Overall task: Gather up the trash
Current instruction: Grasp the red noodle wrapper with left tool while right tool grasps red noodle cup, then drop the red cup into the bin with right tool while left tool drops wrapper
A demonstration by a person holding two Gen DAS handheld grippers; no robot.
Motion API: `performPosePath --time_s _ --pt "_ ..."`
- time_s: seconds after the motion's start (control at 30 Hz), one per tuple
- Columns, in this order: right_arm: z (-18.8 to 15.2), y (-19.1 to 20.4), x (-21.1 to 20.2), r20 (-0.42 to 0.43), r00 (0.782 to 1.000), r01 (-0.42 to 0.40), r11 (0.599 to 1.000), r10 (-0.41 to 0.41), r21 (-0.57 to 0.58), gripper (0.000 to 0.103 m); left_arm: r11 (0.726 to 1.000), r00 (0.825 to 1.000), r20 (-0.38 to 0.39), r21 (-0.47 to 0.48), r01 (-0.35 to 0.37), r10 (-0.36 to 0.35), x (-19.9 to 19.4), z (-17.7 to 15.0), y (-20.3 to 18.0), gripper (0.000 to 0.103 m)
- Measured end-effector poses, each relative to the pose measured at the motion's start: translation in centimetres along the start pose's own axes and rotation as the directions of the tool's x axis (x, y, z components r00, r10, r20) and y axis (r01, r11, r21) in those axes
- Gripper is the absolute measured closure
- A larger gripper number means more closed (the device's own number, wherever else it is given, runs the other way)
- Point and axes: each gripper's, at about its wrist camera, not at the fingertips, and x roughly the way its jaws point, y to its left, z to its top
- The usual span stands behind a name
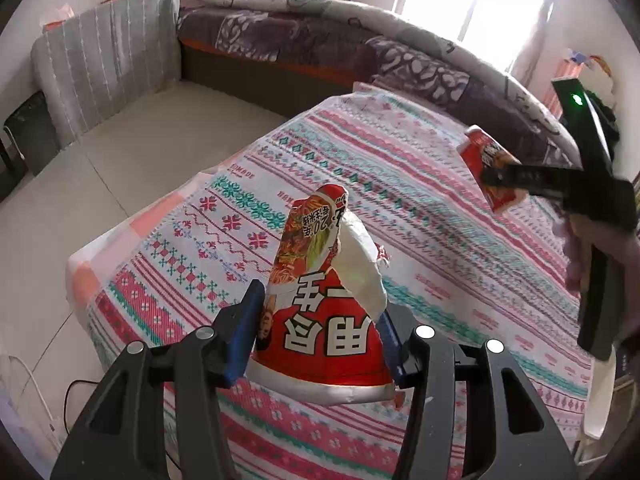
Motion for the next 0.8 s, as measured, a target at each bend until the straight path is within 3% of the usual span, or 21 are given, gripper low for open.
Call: performPosePath --time_s 0.63,0.8 --pt "-14.8 -5.5 -11.9 0.056 0.998 -0.019 0.988 0.01 0.153 0.071 0.998 0.994 0.098 0.048 0.052 -0.056 -8.4 -6.0 -7.4 0.051" --pt "-18.7 -8.4 -14.1 0.063 0.997 0.021 0.974 -0.037 0.227 0.071 0.994 0.992 0.1 0.079 0.072 -0.08 -9.7 -7.9 -10.1 0.051"
